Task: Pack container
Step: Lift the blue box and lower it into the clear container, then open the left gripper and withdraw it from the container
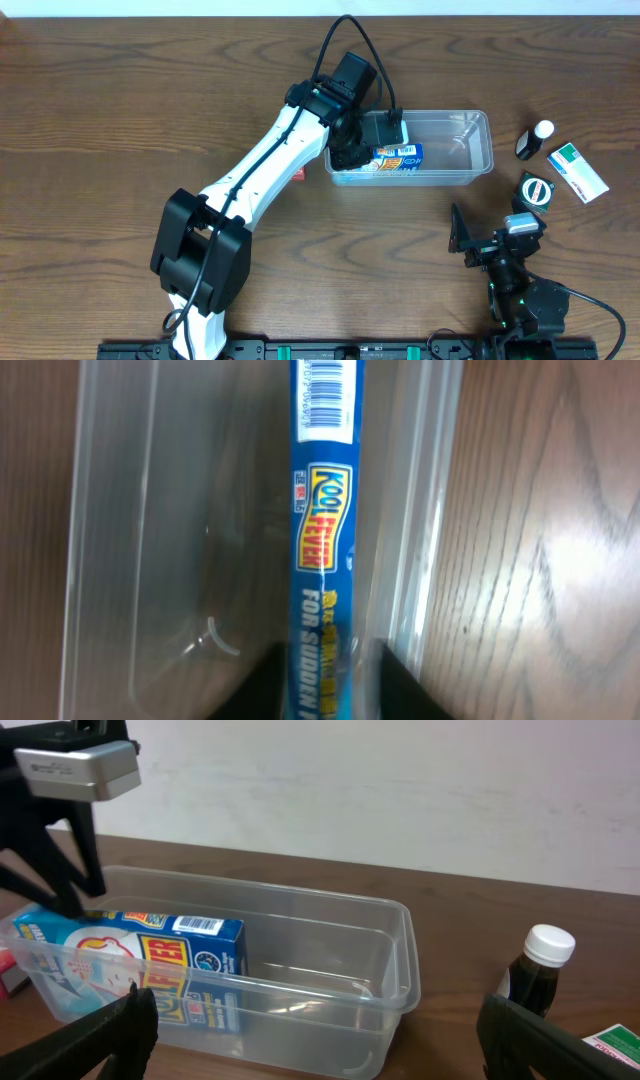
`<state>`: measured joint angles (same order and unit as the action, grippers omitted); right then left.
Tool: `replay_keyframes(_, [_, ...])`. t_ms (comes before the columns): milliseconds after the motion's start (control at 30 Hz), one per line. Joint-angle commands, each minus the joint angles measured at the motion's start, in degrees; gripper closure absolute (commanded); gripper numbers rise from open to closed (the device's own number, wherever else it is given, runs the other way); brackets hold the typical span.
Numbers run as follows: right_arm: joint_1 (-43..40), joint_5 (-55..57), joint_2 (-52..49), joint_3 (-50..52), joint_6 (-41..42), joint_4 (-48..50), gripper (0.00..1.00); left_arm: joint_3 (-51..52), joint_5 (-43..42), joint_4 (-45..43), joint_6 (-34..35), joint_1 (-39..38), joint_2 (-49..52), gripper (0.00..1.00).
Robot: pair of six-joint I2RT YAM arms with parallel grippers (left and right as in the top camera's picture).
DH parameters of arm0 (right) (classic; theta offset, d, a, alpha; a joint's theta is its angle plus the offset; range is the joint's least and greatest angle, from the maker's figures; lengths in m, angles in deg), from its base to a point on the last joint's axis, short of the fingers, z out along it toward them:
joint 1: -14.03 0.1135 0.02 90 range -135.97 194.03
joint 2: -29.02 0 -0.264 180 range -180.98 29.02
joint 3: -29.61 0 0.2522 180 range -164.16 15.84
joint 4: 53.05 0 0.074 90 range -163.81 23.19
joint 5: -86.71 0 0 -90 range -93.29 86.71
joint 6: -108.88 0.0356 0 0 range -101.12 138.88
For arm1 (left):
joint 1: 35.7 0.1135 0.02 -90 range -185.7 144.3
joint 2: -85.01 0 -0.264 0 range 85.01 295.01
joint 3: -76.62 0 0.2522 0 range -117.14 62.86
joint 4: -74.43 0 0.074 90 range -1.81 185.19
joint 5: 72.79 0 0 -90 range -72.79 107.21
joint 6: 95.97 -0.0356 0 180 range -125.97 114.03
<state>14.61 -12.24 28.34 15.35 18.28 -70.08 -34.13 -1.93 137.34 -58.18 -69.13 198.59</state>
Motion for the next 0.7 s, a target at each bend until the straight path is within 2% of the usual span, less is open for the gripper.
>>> replay_keyframes(0, [0.35, 0.13, 0.33, 0.17, 0.57, -0.20, 0.01, -0.37, -0.07, 0.63, 0.66, 0.07, -1.95, 0.94])
replay_keyframes(367, [0.35, 0.13, 0.33, 0.17, 0.57, -0.20, 0.01, -0.04, -0.07, 8.41, 0.63, -2.47, -4.26, 0.94])
replay_keyframes(500, [0.35, 0.13, 0.33, 0.17, 0.57, -0.20, 0.01, 0.46, 0.20, 8.37, 0.61, -4.28, -2.89, 0.94])
replay_keyframes(667, [0.35, 0.13, 0.33, 0.17, 0.57, -0.17, 0.01, 0.46, 4.72, 8.07, 0.61, -4.96, -0.90, 0.94])
